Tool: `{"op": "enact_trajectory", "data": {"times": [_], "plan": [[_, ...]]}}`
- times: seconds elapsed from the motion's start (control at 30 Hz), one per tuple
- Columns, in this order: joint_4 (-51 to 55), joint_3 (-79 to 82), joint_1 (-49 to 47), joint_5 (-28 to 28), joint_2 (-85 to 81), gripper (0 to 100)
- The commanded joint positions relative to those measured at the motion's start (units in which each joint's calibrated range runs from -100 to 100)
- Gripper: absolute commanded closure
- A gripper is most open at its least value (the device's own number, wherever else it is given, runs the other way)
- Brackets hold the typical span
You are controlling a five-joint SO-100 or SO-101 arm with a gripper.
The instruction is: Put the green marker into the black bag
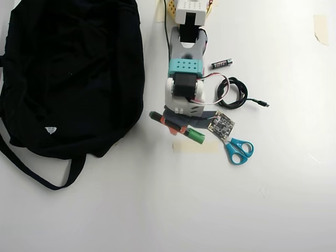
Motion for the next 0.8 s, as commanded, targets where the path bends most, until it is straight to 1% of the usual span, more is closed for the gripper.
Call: {"op": "enact_trajectory", "data": {"times": [0.0, 0.23, 0.4, 0.47, 0.57, 0.77], "plan": [[1.1, -2.2, -2.3, -5.8, -6.9, 98], [1.1, -2.6, -3.4, -17.3, -8.5, 98], [0.9, -2.7, -3.2, -28.2, -8.5, 98], [0.8, -2.7, -2.9, -29.9, -8.5, 98], [0.7, -2.8, -2.8, -30.5, -8.5, 98], [-0.5, -2.9, -2.7, -36.2, -8.5, 98]]}}
